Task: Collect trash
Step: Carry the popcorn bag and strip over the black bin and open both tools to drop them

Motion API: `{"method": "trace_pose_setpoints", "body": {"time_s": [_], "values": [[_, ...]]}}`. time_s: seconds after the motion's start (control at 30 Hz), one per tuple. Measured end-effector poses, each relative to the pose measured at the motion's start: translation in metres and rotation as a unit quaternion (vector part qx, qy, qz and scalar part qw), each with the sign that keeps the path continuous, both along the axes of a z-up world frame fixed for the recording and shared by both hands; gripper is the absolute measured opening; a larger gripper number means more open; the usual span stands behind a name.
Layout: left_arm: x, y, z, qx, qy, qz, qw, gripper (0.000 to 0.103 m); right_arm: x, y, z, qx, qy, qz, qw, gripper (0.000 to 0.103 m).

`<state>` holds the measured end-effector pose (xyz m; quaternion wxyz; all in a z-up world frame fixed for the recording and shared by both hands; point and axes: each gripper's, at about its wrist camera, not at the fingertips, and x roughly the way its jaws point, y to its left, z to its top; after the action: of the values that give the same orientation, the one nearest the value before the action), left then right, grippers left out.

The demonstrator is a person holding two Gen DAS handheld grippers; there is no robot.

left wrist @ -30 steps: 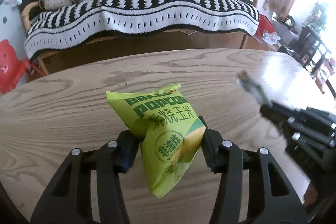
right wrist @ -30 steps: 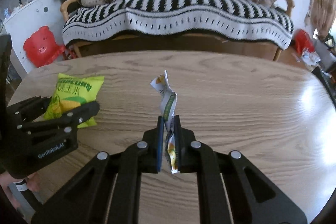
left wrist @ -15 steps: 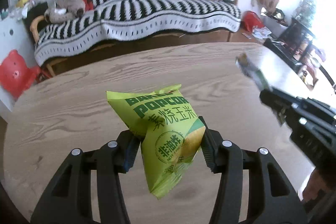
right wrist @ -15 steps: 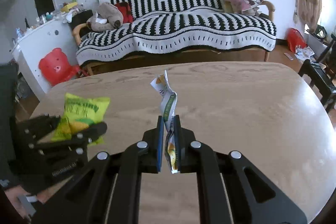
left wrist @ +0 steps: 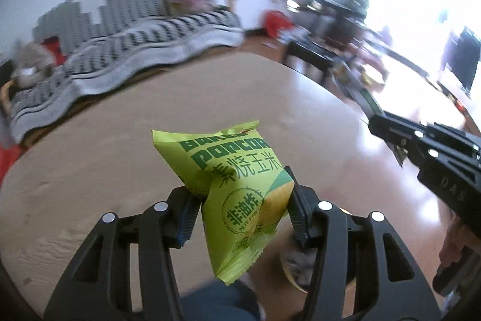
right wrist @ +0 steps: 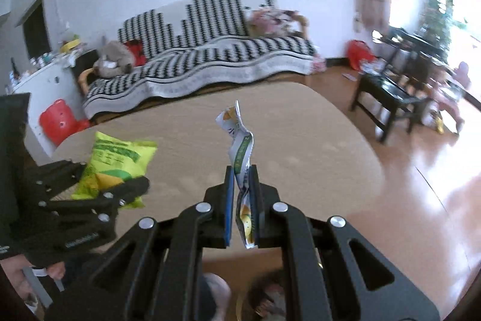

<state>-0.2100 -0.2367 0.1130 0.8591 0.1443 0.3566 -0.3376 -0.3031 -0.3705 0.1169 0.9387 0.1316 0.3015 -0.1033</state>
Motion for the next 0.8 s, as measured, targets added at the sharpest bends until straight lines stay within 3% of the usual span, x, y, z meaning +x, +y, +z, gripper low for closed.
{"method": "trace_pose_setpoints", "body": {"time_s": [0.1,0.27,0.4,0.5,0.6,0.8], "values": [[-0.033,-0.034,-0.034,0.013,0.041,-0.044,0.9981,0.051,-0.033,-0.020,-0.034,0.016,0.031,-0.021,0.999,0.010],[-0.069,-0.083,-0.115,0.079,0.111,-0.097,0.9860,0.051,-0.063,-0.045,-0.131,0.082,0.106,-0.038,0.990,0.010],[-0.081,-0.107,-0.192,0.138,0.179,-0.117,0.9669,0.051,-0.084,-0.068,-0.230,0.177,0.169,-0.064,0.967,0.010],[-0.075,-0.116,-0.235,0.178,0.206,-0.114,0.9553,0.051,-0.085,-0.074,-0.276,0.223,0.201,-0.075,0.951,0.010],[-0.068,-0.118,-0.259,0.187,0.235,-0.112,0.9473,0.051,-0.085,-0.077,-0.298,0.235,0.220,-0.079,0.944,0.010],[-0.065,-0.122,-0.273,0.186,0.257,-0.110,0.9420,0.054,-0.080,-0.090,-0.316,0.282,0.225,-0.105,0.927,0.010]]}}
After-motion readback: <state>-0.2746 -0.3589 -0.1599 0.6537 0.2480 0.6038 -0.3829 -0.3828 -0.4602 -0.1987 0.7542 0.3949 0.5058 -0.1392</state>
